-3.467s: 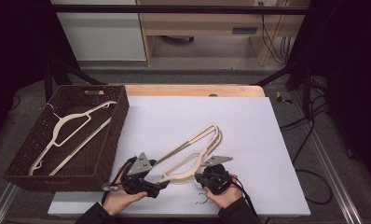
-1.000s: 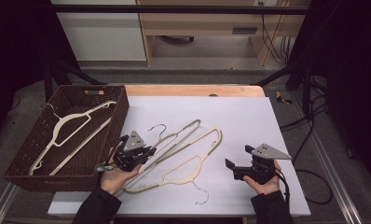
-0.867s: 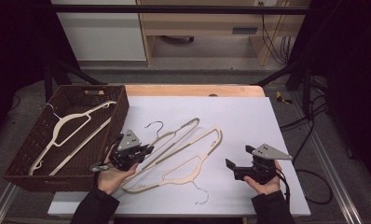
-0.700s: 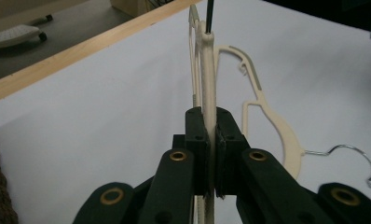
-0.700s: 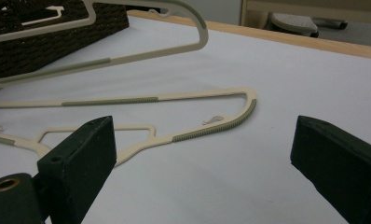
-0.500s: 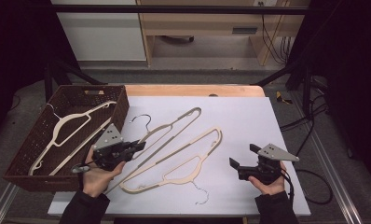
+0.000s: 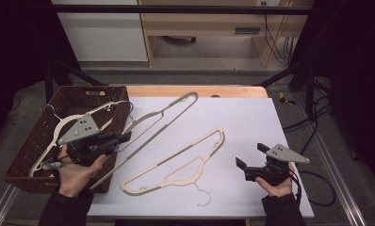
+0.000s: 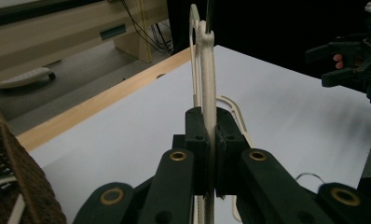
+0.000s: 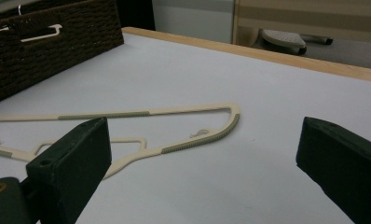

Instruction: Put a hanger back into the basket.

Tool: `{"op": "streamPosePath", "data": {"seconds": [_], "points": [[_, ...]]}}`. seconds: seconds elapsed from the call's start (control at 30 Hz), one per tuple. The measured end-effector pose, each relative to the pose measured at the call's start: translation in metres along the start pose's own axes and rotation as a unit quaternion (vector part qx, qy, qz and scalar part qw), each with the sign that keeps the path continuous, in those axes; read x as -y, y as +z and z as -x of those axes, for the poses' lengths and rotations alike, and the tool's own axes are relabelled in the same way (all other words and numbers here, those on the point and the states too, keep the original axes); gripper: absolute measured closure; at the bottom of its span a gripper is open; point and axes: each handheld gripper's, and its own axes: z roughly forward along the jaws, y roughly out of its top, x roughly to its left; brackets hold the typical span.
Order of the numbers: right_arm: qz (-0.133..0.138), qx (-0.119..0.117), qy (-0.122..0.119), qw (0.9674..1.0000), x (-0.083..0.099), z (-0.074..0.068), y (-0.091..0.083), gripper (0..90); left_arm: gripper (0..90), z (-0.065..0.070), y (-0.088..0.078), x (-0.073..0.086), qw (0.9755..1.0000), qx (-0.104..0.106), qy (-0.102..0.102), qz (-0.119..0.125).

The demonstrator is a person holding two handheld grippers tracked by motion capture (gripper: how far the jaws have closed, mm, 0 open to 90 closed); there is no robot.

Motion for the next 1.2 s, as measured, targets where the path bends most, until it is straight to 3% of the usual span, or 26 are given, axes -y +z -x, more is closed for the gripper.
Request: {"op": "streamPosePath", "data": {"seconds": [0.23, 0.43, 0.53, 0.7, 0.9, 1.2], "points": [[0.003, 0.001, -0.001, 1.0, -0.001, 0.001, -0.003, 3.2, 86.1, -0.021, -0.016, -0.022, 0.9999, -0.002, 0.013, -0.011], [0.004, 0.003, -0.001, 1.0, -0.001, 0.001, -0.003, 3.0, 86.1, -0.057, -0.029, -0.025, 0.9999, 0.005, 0.001, -0.016], [0.004, 0.002, -0.001, 1.0, -0.002, 0.001, -0.003, 2.7, 86.1, -0.079, -0.038, -0.021, 0.9998, 0.01, -0.011, -0.012], [0.002, 0.004, -0.002, 1.0, -0.001, 0.001, -0.002, 2.7, 86.1, -0.103, -0.054, -0.012, 0.9994, -0.025, -0.014, -0.021], [0.002, 0.004, -0.003, 1.0, -0.001, 0.0, -0.001, 2.7, 86.1, -0.126, -0.066, -0.001, 0.9989, -0.033, -0.024, -0.021], [0.0, 0.001, 0.001, 1.0, 0.0, 0.001, -0.001, 2.7, 86.1, -0.168, -0.076, 0.032, 0.9954, -0.069, -0.057, -0.035]]}}
